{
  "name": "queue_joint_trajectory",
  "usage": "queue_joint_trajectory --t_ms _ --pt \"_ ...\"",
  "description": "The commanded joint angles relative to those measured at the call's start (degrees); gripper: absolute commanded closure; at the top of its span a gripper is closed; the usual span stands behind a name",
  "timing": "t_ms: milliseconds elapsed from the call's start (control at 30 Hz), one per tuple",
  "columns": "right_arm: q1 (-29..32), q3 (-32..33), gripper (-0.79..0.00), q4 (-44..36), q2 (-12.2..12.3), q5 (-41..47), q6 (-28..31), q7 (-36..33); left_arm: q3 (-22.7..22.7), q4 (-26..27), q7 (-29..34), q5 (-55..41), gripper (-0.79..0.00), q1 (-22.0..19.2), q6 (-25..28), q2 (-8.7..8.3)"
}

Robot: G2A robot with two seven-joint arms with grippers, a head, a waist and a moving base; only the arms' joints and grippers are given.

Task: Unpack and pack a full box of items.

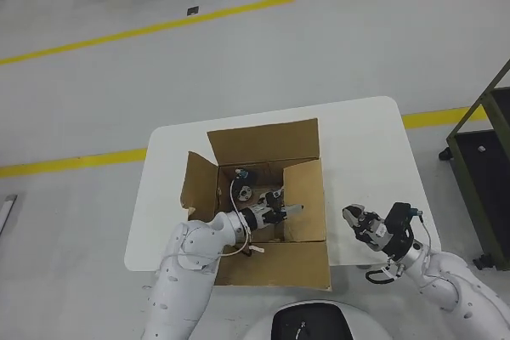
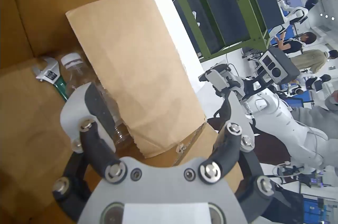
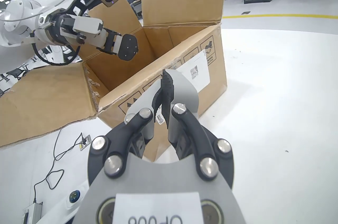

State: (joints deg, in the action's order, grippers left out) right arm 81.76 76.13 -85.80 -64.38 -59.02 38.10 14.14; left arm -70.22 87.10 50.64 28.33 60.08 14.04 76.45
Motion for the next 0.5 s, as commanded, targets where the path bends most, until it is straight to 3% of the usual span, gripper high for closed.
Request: queue_joint_trajectory --t_ms 0,467 --pt "-0.18 -0.13 0.000 0.35 -0.05 0.08 -0.12 -0.05 0.16 -0.57 0.95 0.29 -0.785 -0.20 -0.46 -0.10" --pt "-2.49 -2.95 0.000 3.44 -0.70 0.87 0.79 -1.20 1.07 -0.56 -0.16 -1.17 -0.785 0.45 -0.68 0.04"
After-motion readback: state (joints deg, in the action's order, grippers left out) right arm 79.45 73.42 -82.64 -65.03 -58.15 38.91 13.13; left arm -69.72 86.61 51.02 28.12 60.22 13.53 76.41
